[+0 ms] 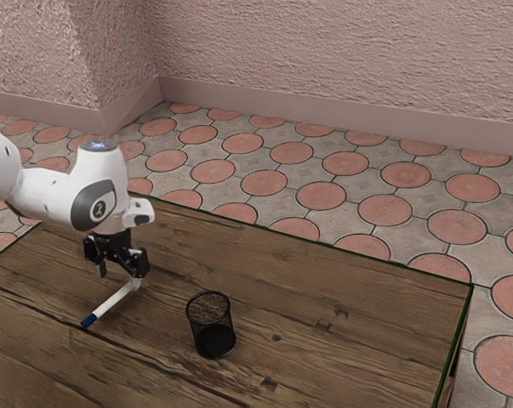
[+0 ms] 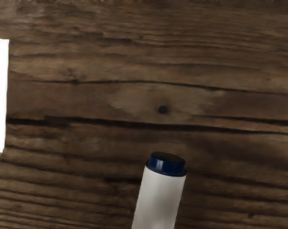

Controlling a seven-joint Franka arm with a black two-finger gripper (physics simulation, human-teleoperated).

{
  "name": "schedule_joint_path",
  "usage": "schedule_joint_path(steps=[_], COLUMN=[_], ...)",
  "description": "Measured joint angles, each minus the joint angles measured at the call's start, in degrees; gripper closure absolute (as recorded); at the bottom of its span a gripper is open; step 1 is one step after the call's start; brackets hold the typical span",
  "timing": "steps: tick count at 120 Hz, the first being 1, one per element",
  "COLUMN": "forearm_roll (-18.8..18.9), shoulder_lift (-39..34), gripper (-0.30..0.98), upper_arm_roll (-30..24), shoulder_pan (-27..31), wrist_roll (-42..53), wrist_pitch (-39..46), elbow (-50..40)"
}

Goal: Put the marker into the pen holder.

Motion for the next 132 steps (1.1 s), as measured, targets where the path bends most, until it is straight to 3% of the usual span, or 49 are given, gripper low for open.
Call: schedule_joint_path(steps=[54,132], forearm_roll=[-0.2,0.1], shoulder_lift=[1.0,0.7], gripper=[0.04,0.62], upper_arm_roll=[0.0,0.0], shoulder_pan=[-1.1,-1.2], wrist_roll=[-0.2,-0.2], wrist_pitch=[8.3,9.3], elbow=[-3.7,-4.5])
